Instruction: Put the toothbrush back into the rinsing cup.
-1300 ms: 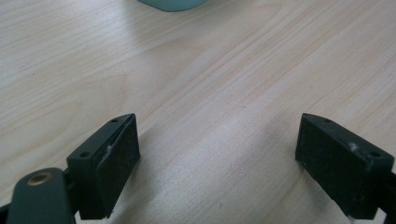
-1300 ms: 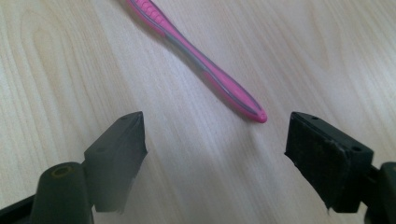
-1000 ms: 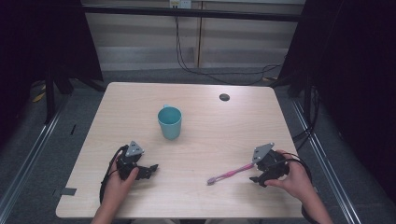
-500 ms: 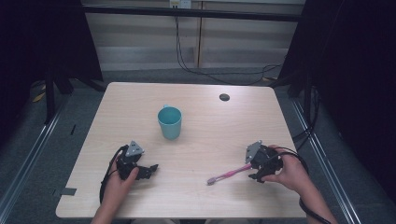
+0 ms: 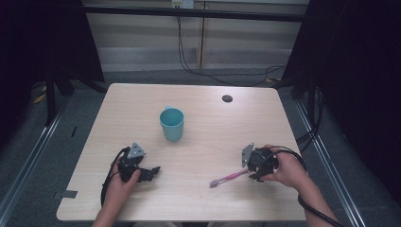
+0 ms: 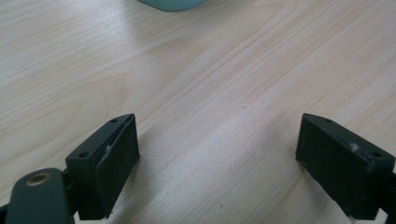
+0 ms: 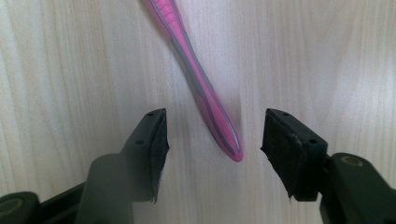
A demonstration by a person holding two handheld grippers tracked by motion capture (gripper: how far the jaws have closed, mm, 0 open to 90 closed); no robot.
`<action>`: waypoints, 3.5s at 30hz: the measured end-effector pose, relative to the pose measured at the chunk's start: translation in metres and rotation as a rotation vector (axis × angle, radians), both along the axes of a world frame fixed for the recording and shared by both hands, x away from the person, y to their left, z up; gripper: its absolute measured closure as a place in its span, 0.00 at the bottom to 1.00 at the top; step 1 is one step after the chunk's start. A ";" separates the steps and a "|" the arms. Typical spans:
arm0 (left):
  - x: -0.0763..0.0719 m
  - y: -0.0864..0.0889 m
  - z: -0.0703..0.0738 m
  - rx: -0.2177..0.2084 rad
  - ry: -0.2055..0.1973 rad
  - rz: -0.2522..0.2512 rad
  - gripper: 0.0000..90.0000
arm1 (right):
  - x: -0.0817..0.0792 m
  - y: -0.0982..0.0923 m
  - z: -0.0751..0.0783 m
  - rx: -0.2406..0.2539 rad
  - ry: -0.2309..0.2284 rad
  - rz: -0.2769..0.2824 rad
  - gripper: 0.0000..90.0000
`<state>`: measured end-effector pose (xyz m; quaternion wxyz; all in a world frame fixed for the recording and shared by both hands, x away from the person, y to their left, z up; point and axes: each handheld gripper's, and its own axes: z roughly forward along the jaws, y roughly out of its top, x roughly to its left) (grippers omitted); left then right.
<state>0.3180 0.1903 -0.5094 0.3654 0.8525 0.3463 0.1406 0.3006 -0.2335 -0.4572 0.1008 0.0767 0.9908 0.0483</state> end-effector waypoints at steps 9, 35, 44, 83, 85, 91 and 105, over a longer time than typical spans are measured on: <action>0.000 0.000 0.000 -0.001 0.000 -0.001 0.14 | 0.006 0.001 -0.002 -0.026 0.035 0.024 0.54; 0.001 0.000 0.000 0.004 0.001 -0.005 0.14 | 0.015 0.006 -0.006 -0.064 0.105 0.055 0.66; 0.000 0.000 0.000 -0.005 0.004 0.002 0.14 | 0.019 0.011 -0.009 -0.070 0.131 0.075 0.68; 0.001 0.000 0.000 0.009 -0.002 0.000 0.14 | 0.017 -0.003 0.006 0.008 0.162 -0.062 0.88; 0.001 0.000 0.000 0.005 0.002 -0.004 0.14 | 0.017 -0.003 0.007 0.012 0.157 -0.066 0.88; 0.001 0.000 0.000 0.006 0.002 -0.003 0.14 | 0.016 -0.002 0.010 0.030 0.141 -0.081 0.88; 0.001 0.000 0.000 0.004 0.003 -0.008 0.14 | 0.014 -0.009 0.019 0.111 0.093 -0.156 0.88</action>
